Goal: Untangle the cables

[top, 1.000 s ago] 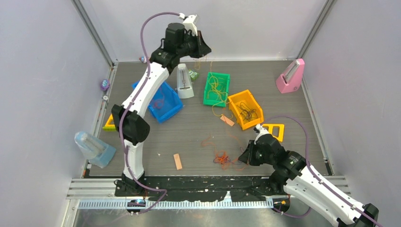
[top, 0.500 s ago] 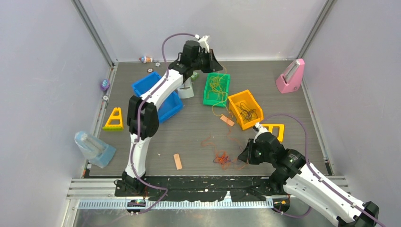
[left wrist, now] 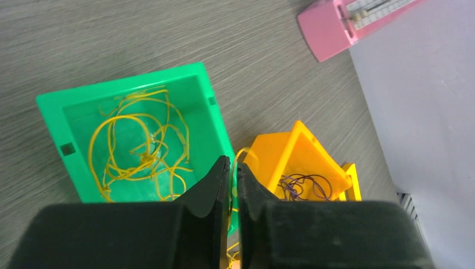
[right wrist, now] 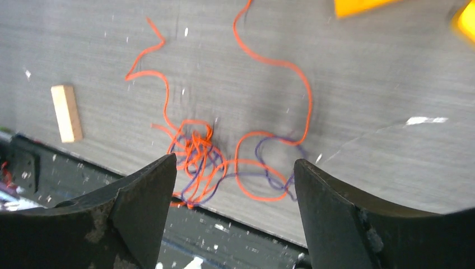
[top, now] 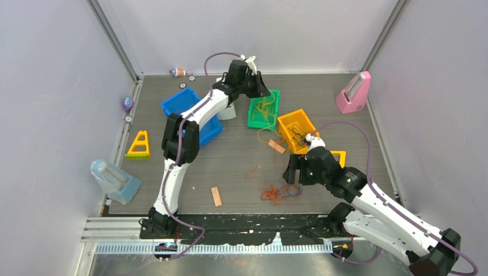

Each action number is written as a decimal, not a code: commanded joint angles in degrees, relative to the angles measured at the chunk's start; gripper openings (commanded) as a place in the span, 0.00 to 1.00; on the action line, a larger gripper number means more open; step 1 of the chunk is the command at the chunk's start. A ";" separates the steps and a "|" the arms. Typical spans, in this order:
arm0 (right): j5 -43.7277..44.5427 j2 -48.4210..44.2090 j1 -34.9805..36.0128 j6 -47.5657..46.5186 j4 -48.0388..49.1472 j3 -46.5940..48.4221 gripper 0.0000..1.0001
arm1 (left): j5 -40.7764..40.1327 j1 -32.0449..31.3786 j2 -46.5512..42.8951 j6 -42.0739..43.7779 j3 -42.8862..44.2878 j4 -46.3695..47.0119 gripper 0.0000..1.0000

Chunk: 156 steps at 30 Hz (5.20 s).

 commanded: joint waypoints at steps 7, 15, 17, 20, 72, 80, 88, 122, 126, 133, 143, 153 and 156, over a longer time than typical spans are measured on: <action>12.80 22.43 0.27 -9.50 13.02 7.26 0.79 | -4.00 0.16 -5.37 5.69 2.38 -6.22 0.64; 10.43 37.88 0.18 -14.76 23.94 10.29 0.78 | -3.59 -0.25 -15.13 8.57 -2.02 -8.68 0.89; 10.37 42.57 0.20 -15.80 24.68 11.79 0.76 | -4.03 -0.67 -18.35 9.20 -5.47 -10.60 0.89; 10.25 45.34 0.18 -16.57 24.97 12.87 0.43 | -6.36 -2.15 -23.37 8.74 -13.23 -10.24 0.89; 4.79 13.44 0.07 -15.17 19.63 4.28 0.05 | -20.44 -9.35 -16.04 5.90 -20.21 -8.51 0.00; -0.75 6.06 0.04 -8.53 10.16 2.24 0.05 | -21.37 -6.00 -9.63 8.88 -1.97 -18.34 0.00; -11.65 -8.00 0.09 0.12 5.64 -4.34 0.05 | -22.04 -2.00 3.63 9.09 19.26 -25.93 0.00; -10.58 2.39 0.10 -3.94 6.47 1.09 0.73 | -28.60 -5.86 -10.42 16.96 7.81 -27.93 0.80; -8.57 4.47 0.17 -6.02 4.47 2.46 0.96 | -29.08 -6.49 -20.93 17.75 -3.41 -25.41 0.98; -6.53 8.47 0.29 -7.15 6.57 0.97 0.95 | -27.33 -7.56 -40.25 15.97 -26.85 -20.16 1.00; -5.67 12.11 2.43 -7.99 10.06 0.01 0.90 | -19.14 -12.34 -57.79 6.85 -62.15 -6.61 0.99; -6.98 12.25 11.17 -4.73 13.60 -2.77 0.63 | -18.53 -15.03 -64.30 -1.02 -79.32 6.78 0.98; -7.04 12.71 12.37 -3.42 15.65 -4.21 0.59 | -20.13 -16.00 -63.76 -3.11 -81.33 9.50 1.00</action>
